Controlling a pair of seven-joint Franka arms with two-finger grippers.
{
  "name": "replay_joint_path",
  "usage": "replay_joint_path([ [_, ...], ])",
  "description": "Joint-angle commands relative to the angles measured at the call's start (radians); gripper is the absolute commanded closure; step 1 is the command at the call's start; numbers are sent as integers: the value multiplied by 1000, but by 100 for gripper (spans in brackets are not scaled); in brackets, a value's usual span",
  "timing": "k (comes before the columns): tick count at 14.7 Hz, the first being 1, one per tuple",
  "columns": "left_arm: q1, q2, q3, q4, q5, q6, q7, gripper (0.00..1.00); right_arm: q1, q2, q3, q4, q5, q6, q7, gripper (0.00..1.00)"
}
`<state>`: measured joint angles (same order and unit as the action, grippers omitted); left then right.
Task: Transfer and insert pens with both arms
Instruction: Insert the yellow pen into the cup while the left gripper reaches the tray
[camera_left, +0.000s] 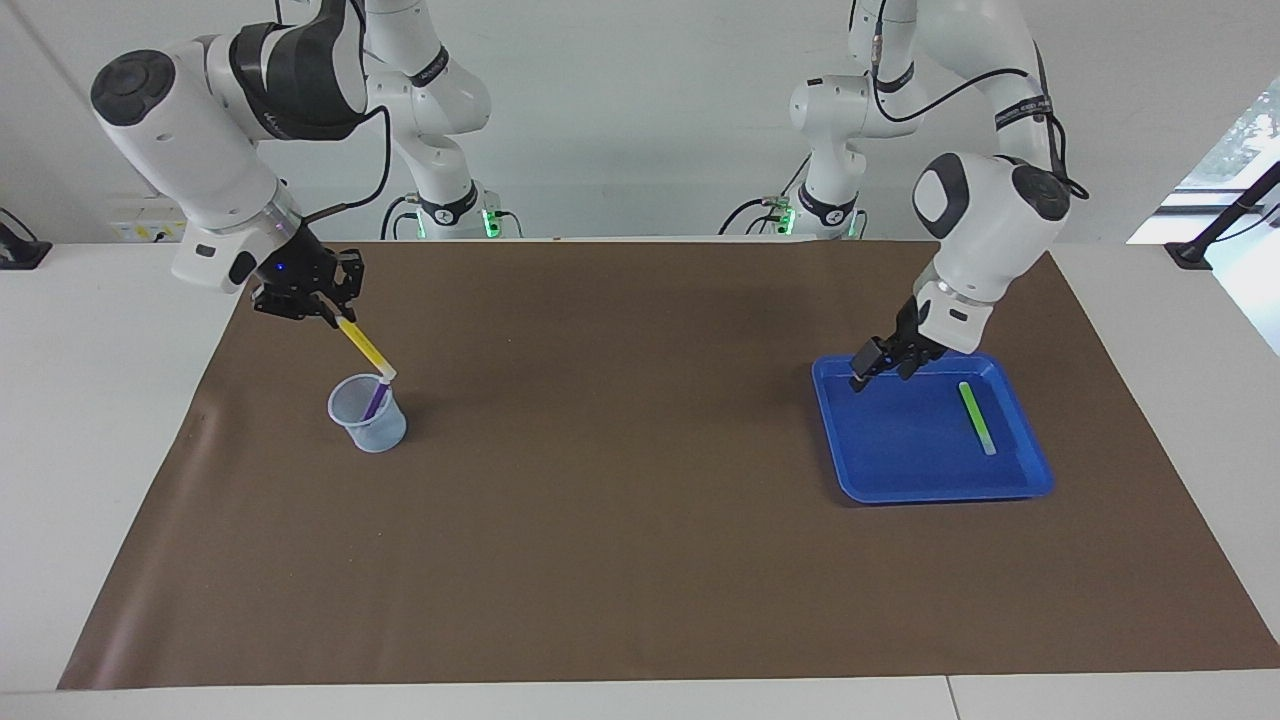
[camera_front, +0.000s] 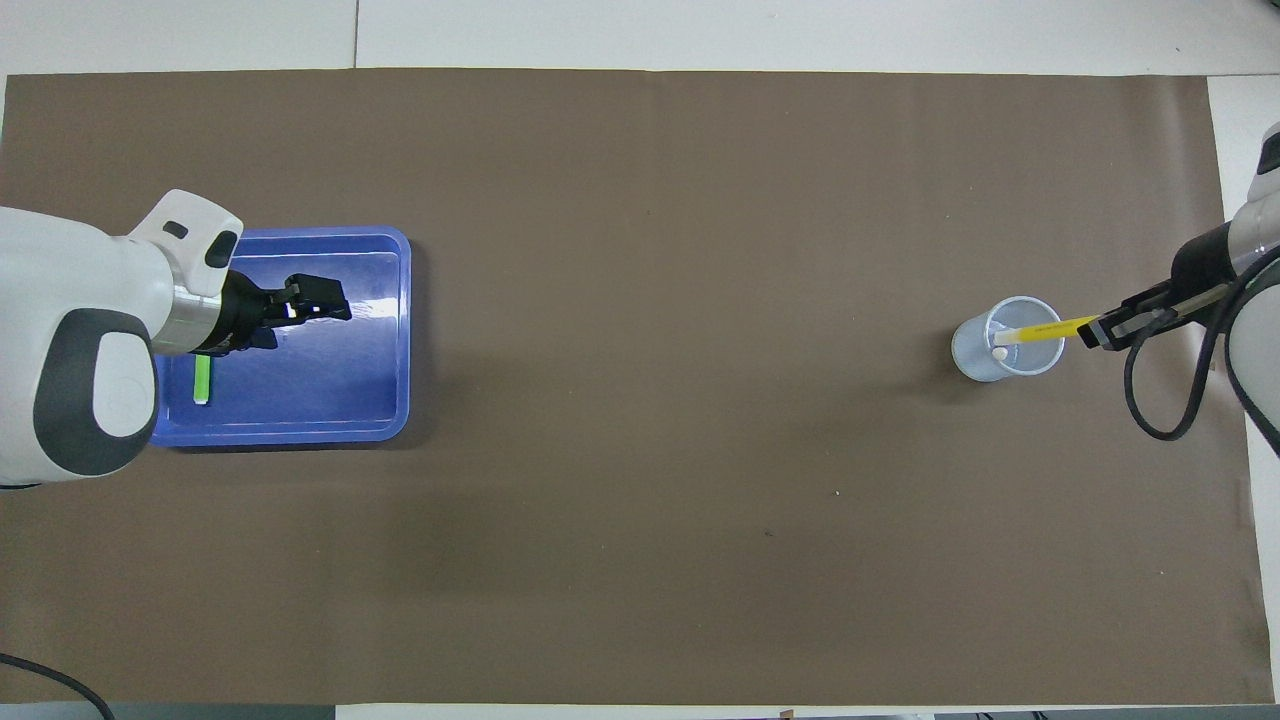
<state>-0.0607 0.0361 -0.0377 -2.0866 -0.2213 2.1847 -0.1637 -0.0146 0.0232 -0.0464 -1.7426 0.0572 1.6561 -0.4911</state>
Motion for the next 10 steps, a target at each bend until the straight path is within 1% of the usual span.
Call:
replay_joint_path([
  [1, 70, 7, -11, -30, 87, 42, 156, 0, -34, -6, 11, -37, -36, 59, -89, 100],
  [3, 117, 45, -11, -38, 120, 110, 222, 0, -36, -6, 11, -64, -56, 91, -95, 100],
  [5, 156, 103, -11, -36, 123, 177, 304, 0, -48, -14, 13, -124, -57, 154, -96, 100],
  [6, 171, 132, -10, -36, 155, 214, 315, 0, -50, -16, 11, -149, -57, 180, -98, 100],
  [8, 211, 178, -11, -32, 287, 260, 316, 0, -65, -17, 13, -173, -57, 188, -109, 100],
  [10, 232, 211, -11, -32, 303, 300, 317, 0, -64, -19, 13, -173, -57, 189, -107, 100],
])
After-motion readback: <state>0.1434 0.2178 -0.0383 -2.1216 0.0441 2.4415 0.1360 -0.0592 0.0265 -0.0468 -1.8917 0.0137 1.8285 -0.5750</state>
